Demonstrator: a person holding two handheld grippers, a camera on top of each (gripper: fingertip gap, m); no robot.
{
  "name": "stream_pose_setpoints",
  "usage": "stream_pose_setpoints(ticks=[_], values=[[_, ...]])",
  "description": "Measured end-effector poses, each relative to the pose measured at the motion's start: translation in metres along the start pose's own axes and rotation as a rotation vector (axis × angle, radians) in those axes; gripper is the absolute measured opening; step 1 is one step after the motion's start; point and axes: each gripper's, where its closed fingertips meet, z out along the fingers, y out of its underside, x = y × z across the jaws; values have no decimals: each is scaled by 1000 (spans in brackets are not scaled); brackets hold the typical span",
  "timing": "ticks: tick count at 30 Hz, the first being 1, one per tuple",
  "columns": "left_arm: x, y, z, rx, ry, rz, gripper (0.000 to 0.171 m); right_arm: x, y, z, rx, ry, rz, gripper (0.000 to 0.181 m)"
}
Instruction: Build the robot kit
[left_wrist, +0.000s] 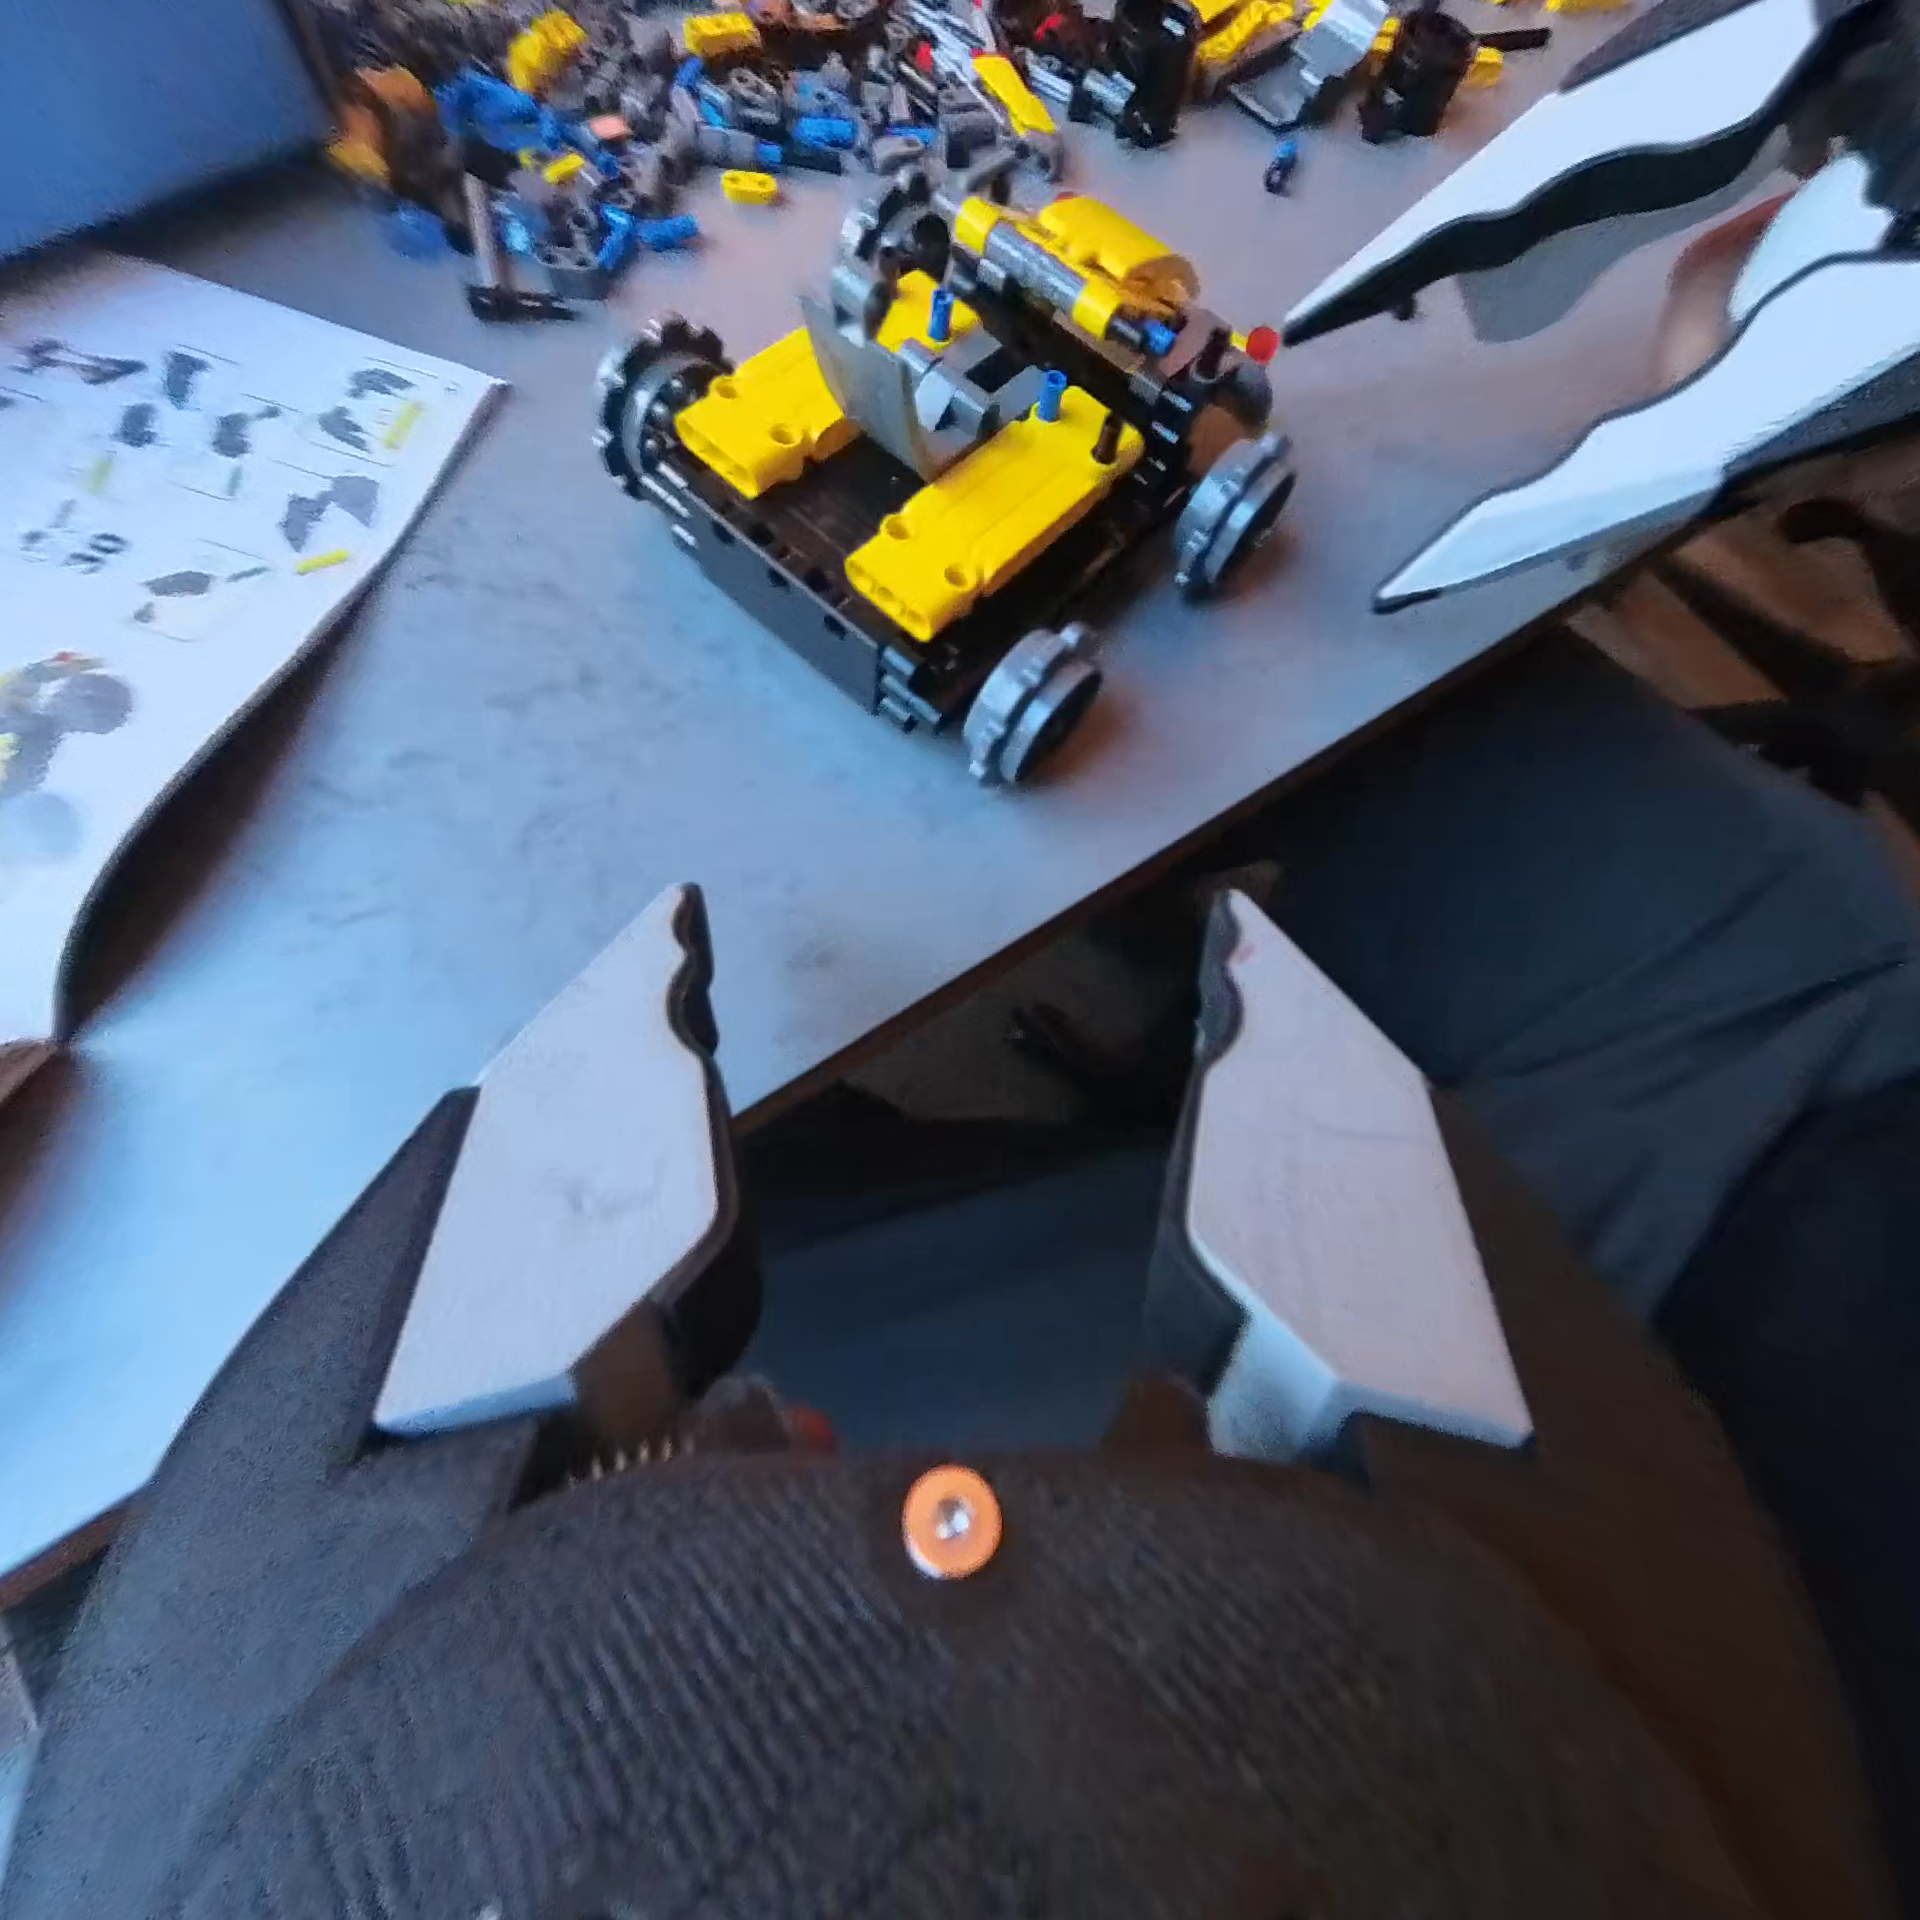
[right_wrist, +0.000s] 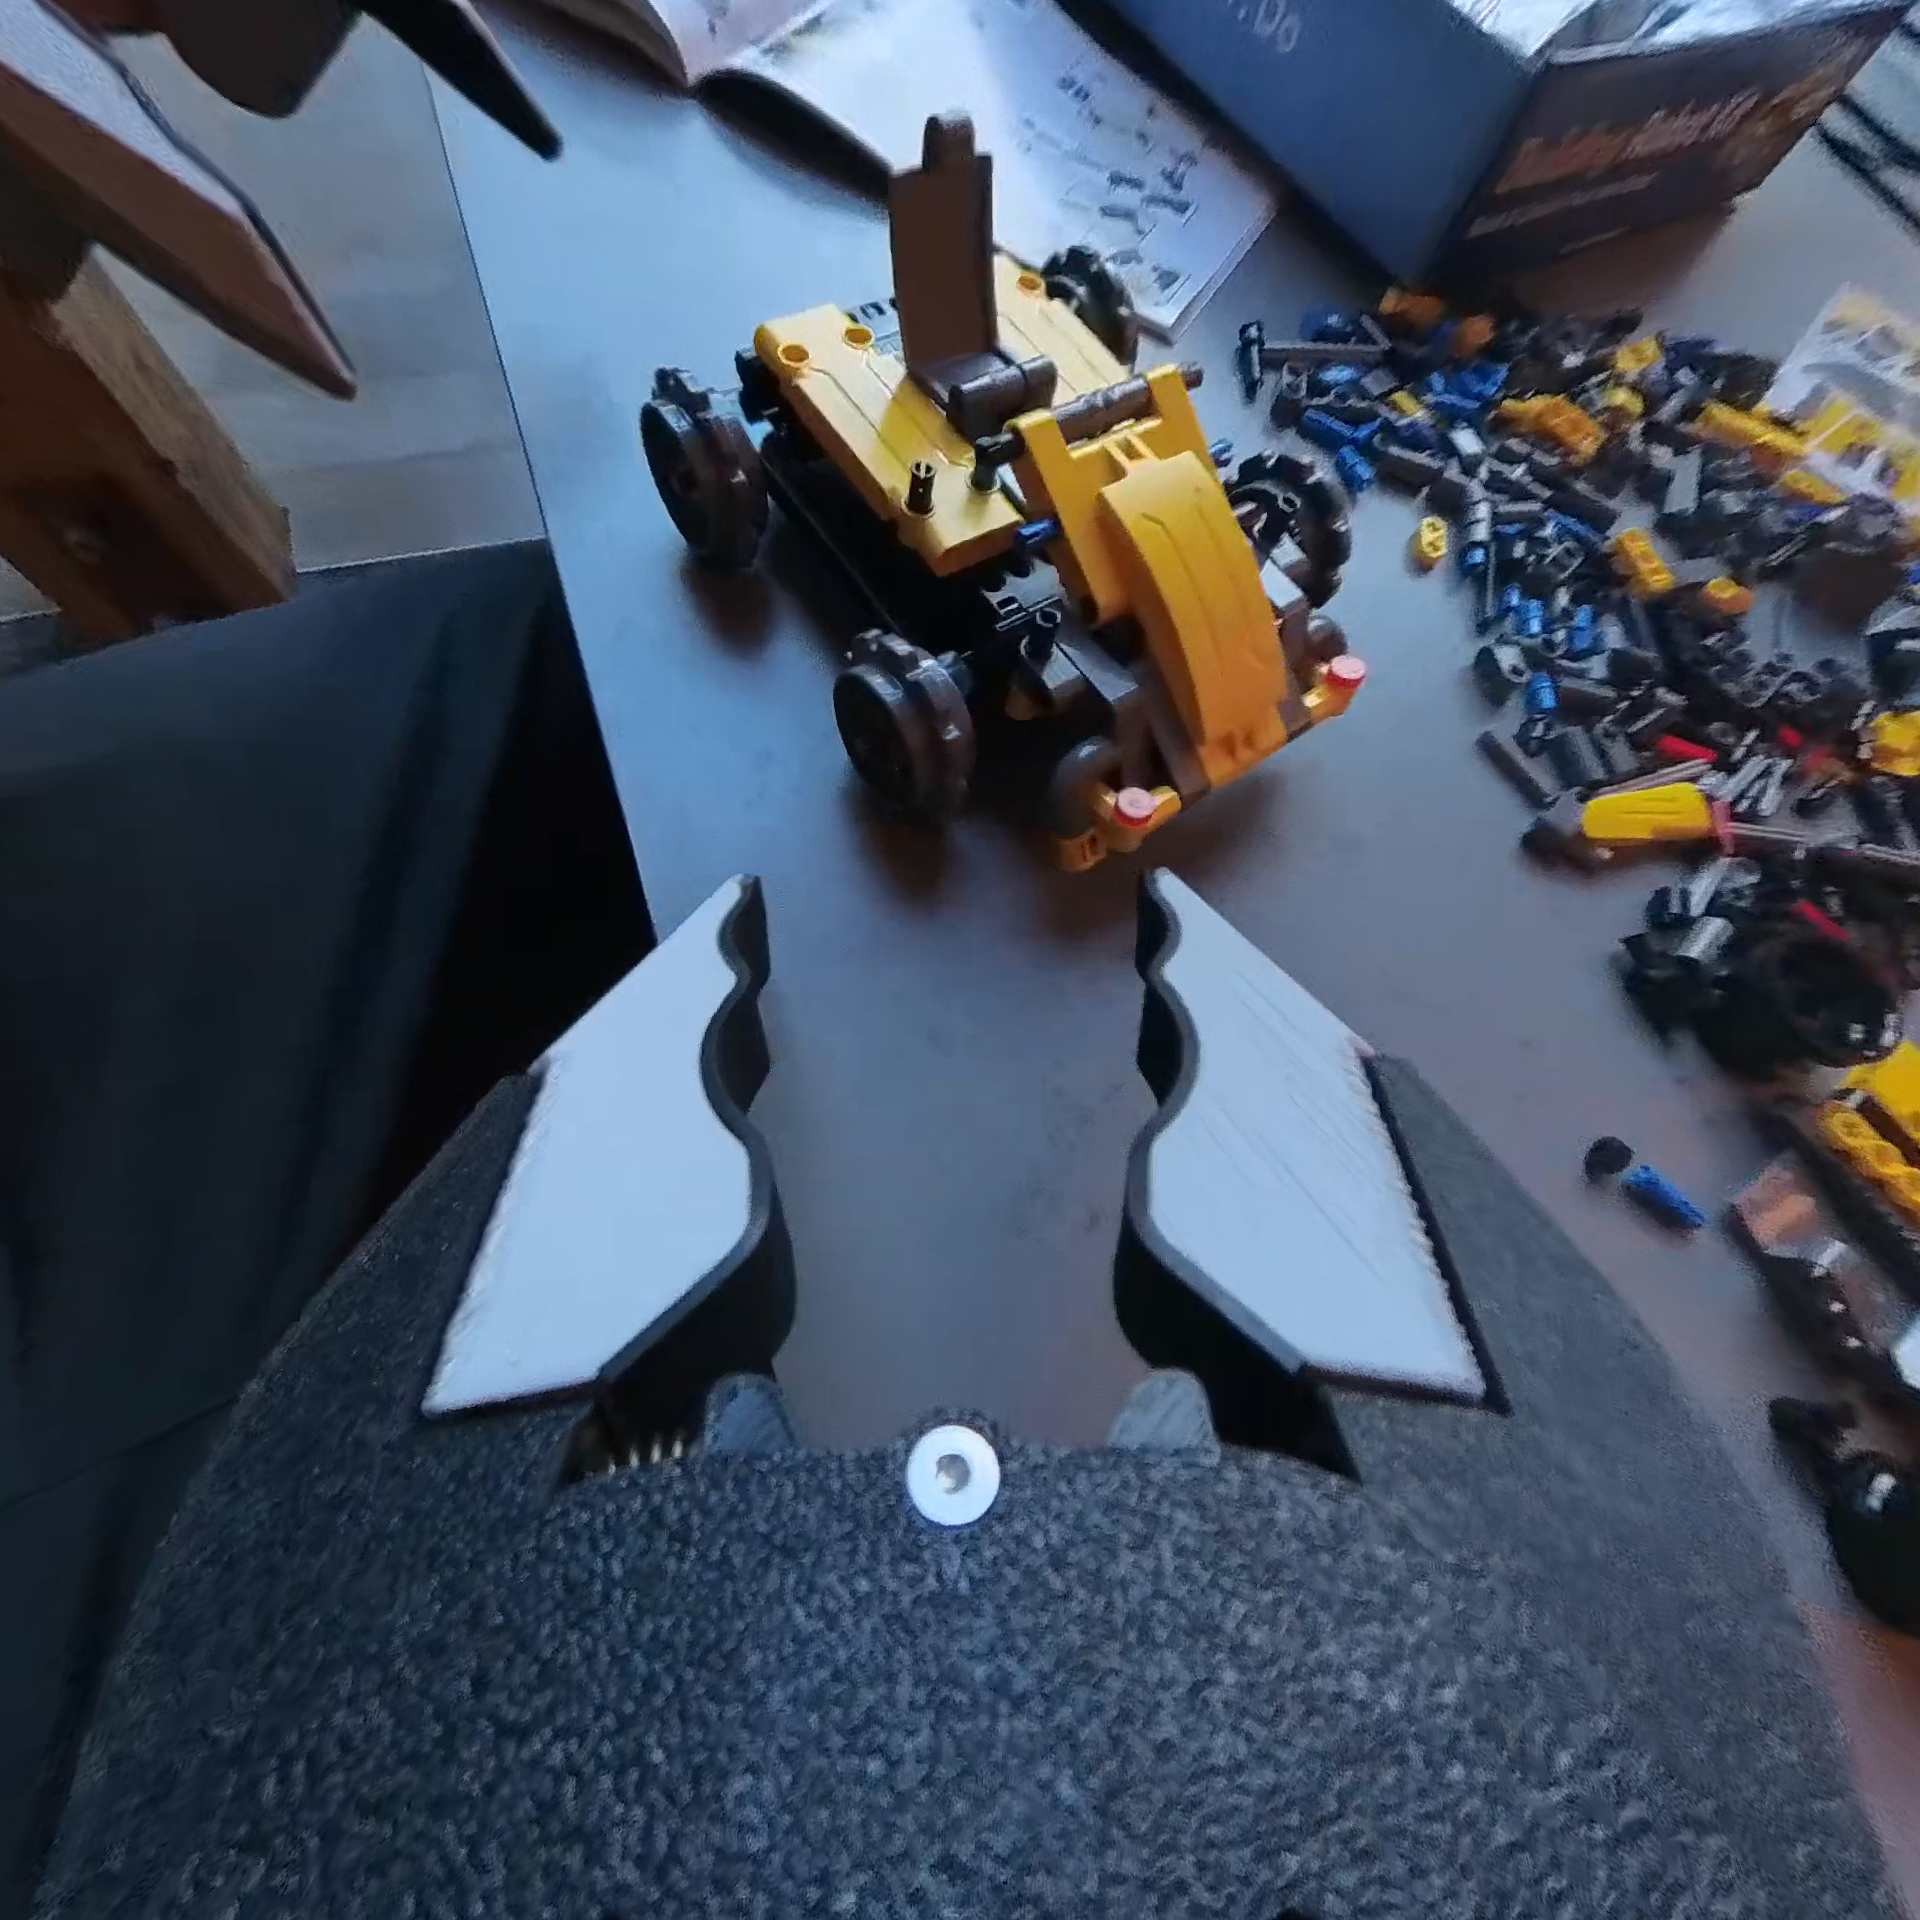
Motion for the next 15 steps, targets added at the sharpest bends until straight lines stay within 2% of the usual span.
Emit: stream_pose_setpoints(ticks=[4,8,10,15], values=[[-8,-8,16,-36,-5,35,92,4,0,11,-38,-34,58,76],[-2,1,37,-125,61,39,87,2,2,24,-101,-62,61,77],[2,-1,43,-120,58,102,78,3,1,29,-116,-63,60,74],[7,-3,51,-154,23,246,78,6,0,34,-130,-49,81,67]])
